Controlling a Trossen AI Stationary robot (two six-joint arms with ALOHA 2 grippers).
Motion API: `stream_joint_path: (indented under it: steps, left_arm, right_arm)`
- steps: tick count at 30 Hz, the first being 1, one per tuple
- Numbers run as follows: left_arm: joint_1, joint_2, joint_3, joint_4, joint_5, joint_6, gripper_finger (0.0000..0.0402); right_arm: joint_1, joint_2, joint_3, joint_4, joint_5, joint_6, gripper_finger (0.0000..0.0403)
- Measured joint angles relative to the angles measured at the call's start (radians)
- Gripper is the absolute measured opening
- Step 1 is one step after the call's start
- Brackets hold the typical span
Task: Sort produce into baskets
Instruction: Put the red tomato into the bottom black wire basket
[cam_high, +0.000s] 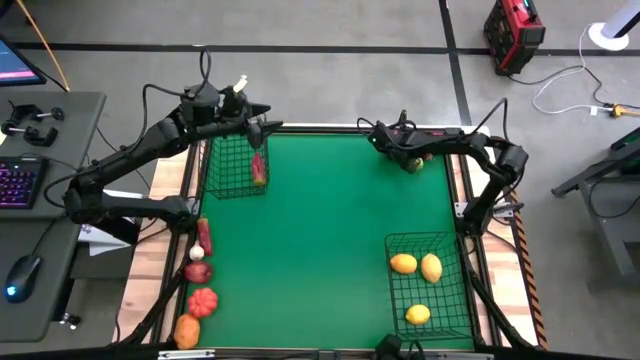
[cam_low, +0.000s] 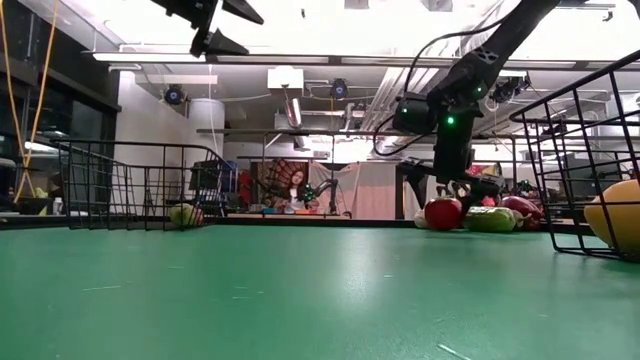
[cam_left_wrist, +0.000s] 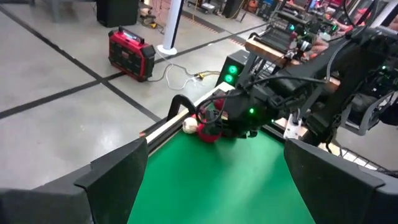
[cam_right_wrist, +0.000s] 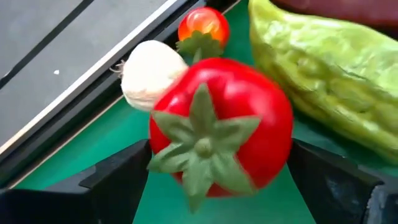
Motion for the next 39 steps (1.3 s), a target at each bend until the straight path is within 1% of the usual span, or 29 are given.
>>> stream_joint_path:
  steps: [5, 8, 11, 15, 19, 22, 26, 30, 34, 36, 39]
  left_arm:
    - [-0.001, 0.000, 0.000, -0.017, 0.000, -0.002, 0.0367]
    - [-0.001, 0.000, 0.000, -0.017, 0.001, -0.013, 0.0367]
    - [-0.001, 0.000, 0.000, -0.017, 0.001, -0.027, 0.0367]
    - [-0.001, 0.000, 0.000, -0.020, 0.001, -0.027, 0.0367]
    - [-0.001, 0.000, 0.000, -0.034, 0.001, -0.028, 0.0367]
    - [-0.001, 0.000, 0.000, -0.044, 0.001, -0.029, 0.0367]
    - [-0.001, 0.000, 0.000, -0.046, 0.001, -0.029, 0.0367]
    - [-0.001, 0.000, 0.000, -0.045, 0.001, -0.028, 0.0367]
    - [-0.001, 0.000, 0.000, -0.045, 0.001, -0.029, 0.0367]
    - [-0.001, 0.000, 0.000, -0.045, 0.001, -0.029, 0.0367]
    - [-0.001, 0.000, 0.000, -0.045, 0.001, -0.039, 0.0367]
  right_arm:
    - [0.001, 0.000, 0.000, 0.000, -0.029, -0.010, 0.0359]
    - [0.001, 0.006, 0.000, -0.026, -0.067, -0.018, 0.0349]
    - [0.004, 0.027, 0.000, -0.089, -0.094, -0.019, 0.0321]
    - [0.019, 0.035, 0.000, -0.127, -0.090, -0.017, 0.0277]
    - [0.037, 0.035, 0.000, -0.145, -0.083, -0.028, 0.0241]
    - [0.057, 0.032, 0.000, -0.151, -0.081, -0.065, 0.0224]
    - [0.109, 0.010, 0.000, -0.167, -0.110, -0.150, 0.0216]
    - [0.176, -0.048, 0.000, -0.225, -0.143, -0.177, 0.0217]
    - [0.228, -0.171, 0.000, -0.219, -0.163, -0.176, 0.0218]
    - [0.230, -0.236, 0.000, -0.205, -0.133, -0.177, 0.0218]
    - [0.211, -0.335, 0.000, -0.204, -0.053, -0.193, 0.0218]
